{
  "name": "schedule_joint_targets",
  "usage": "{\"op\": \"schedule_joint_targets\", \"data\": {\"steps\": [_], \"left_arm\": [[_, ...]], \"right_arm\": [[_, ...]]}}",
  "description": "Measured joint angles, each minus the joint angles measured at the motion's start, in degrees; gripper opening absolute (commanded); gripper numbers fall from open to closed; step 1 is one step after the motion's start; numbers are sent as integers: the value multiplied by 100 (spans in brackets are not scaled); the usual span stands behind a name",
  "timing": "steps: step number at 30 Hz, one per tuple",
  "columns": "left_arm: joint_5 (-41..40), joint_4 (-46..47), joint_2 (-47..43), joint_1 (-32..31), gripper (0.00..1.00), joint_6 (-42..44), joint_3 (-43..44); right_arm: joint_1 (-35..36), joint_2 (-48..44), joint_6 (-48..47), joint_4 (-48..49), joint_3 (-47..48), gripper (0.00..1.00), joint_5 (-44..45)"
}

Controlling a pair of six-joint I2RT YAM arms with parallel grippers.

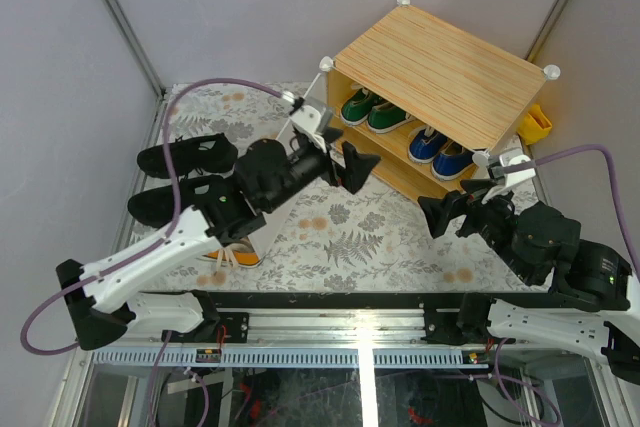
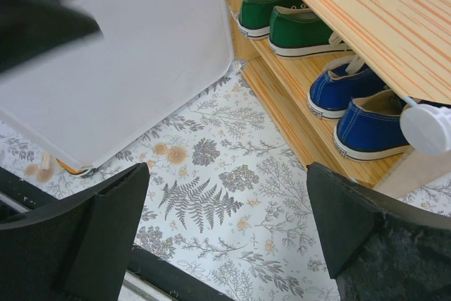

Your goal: Place and organize the shoes in the shoe cabinet

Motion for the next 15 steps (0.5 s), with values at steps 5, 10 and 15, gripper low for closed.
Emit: {"op": "schedule_joint_targets", "data": {"steps": [5, 10, 15], "left_arm": [[-955, -962, -229, 149, 100, 352, 1196], [-1624, -1580, -225, 763, 100, 424, 2326], [-1797, -1974, 35, 2166, 100, 76, 2970]], "right_arm": [[0, 245, -2, 98, 0, 99, -197], [0, 435, 0, 168, 2, 99, -387], [0, 463, 4, 229, 2, 99, -546]]}}
